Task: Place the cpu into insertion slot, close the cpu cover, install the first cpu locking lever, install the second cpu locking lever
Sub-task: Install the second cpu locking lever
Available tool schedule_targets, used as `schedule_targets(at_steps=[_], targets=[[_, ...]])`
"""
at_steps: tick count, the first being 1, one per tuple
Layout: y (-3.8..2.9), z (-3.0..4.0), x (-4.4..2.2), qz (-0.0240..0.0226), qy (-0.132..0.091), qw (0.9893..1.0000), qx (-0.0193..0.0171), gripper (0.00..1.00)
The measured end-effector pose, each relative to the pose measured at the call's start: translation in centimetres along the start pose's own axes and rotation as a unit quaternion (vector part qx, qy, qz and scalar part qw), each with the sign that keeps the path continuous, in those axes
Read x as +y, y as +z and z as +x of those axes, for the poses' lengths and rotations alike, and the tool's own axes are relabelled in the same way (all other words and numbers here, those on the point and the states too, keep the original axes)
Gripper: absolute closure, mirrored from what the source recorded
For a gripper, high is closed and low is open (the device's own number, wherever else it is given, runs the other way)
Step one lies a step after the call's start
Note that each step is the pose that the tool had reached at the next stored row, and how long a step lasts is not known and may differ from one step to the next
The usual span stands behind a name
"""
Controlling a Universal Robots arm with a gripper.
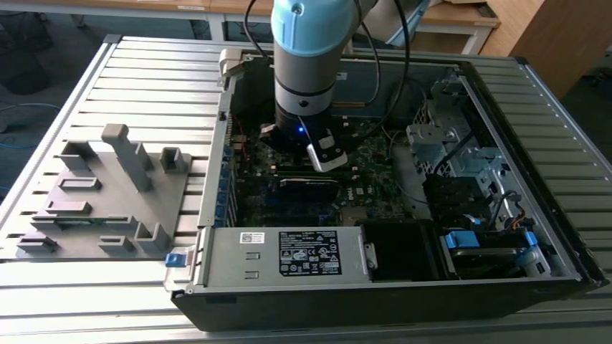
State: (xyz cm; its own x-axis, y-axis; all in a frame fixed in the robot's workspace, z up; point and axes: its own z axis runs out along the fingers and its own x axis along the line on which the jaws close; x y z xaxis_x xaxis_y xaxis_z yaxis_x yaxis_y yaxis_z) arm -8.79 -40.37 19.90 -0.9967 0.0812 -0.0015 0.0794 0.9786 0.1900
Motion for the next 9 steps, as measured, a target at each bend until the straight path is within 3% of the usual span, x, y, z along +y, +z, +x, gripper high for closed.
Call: schedule_targets(at_steps=[3, 9], targets=[[0.02, 0.02, 0.0, -0.0036, 0.0, 1.0, 0.0002, 0.9], [0.13, 0.02, -0.07, -0.0056, 0.0, 1.0, 0.0006, 0.9]])
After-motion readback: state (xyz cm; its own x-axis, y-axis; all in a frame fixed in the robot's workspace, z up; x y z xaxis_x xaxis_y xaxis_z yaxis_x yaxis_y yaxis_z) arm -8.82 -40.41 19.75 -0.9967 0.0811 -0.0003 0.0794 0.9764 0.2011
